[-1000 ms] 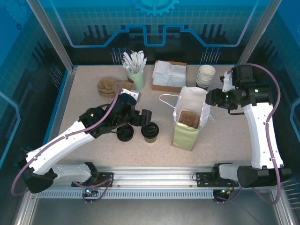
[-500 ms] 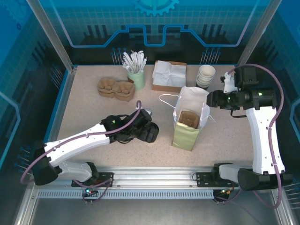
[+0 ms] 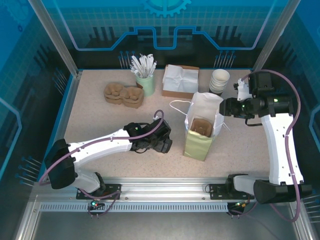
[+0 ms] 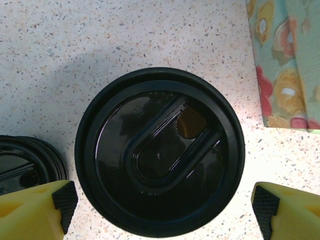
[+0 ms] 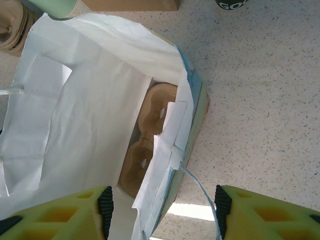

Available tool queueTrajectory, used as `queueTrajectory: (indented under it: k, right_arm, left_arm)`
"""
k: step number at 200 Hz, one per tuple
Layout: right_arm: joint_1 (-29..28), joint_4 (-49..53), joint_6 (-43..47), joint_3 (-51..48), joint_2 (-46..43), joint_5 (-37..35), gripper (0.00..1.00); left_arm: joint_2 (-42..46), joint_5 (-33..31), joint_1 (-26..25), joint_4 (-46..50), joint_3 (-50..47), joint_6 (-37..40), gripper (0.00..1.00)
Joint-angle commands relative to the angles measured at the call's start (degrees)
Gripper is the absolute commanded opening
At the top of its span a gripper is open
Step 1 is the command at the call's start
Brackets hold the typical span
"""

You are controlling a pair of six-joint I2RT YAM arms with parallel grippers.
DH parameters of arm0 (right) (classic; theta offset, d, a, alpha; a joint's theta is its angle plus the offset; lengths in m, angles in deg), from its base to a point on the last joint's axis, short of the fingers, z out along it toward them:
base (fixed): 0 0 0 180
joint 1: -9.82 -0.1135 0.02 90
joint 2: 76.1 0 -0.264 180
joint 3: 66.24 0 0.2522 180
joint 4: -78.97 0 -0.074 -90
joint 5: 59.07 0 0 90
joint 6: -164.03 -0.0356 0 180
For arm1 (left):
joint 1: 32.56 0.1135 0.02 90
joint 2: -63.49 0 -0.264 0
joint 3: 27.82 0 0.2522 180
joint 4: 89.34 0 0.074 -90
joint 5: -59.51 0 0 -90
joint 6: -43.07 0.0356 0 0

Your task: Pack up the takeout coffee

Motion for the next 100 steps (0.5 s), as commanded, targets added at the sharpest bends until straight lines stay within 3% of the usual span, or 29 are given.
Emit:
queueTrajectory:
  k: [1,100]
  right_arm:
    - [0.2,0.5,1.2,-0.5,-0.9,1.5,0.58]
    - [1.0,0.0,1.4,-1.3,-0.8,3.3,0.58]
  left_arm:
    - [-0.4,-1.5,0.0,-1.0,1.7,-1.2,0.88]
    - [-0.4,-2.7,0.2,-2.0,1.9,-1.4,0.81]
